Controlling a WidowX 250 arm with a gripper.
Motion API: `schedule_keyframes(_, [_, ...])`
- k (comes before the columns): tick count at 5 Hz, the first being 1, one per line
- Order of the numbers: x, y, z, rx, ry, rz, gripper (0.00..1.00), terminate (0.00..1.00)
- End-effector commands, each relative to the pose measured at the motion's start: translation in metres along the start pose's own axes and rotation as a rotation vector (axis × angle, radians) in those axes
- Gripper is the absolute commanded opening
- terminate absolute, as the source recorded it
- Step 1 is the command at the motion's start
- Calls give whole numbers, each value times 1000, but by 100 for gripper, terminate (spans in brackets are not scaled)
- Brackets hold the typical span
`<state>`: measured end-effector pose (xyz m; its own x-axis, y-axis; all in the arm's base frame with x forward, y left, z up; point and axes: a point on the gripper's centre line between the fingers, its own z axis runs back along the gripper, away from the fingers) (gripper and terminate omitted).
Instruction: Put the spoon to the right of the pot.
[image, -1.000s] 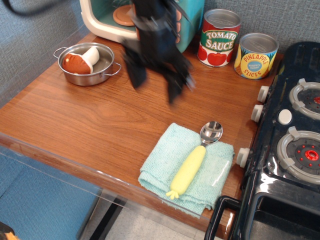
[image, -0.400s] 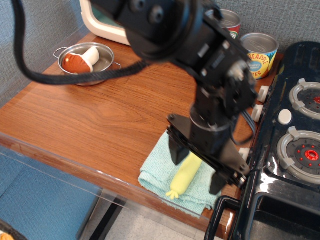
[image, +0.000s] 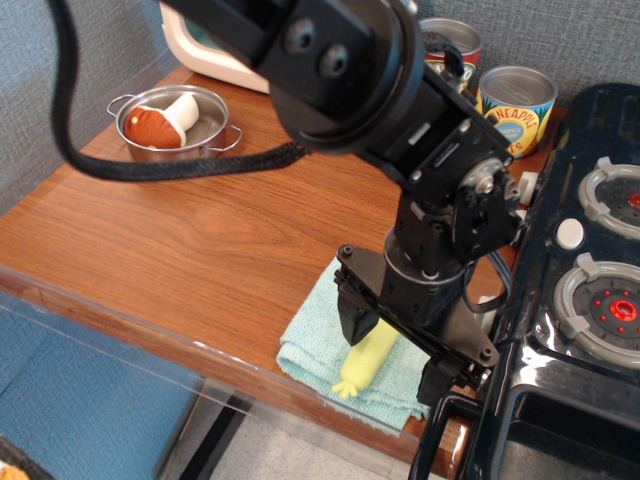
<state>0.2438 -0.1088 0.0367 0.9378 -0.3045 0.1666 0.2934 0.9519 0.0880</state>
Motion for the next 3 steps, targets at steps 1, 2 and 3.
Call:
schedule_keyframes(1, [-4, 23, 4, 16, -18, 80, 100, 0])
schedule_keyframes(2, [-5, 30, -6, 19, 10, 130, 100, 0])
schedule_keyframes(3, [-4, 28, -10, 25, 23, 136, 100, 0])
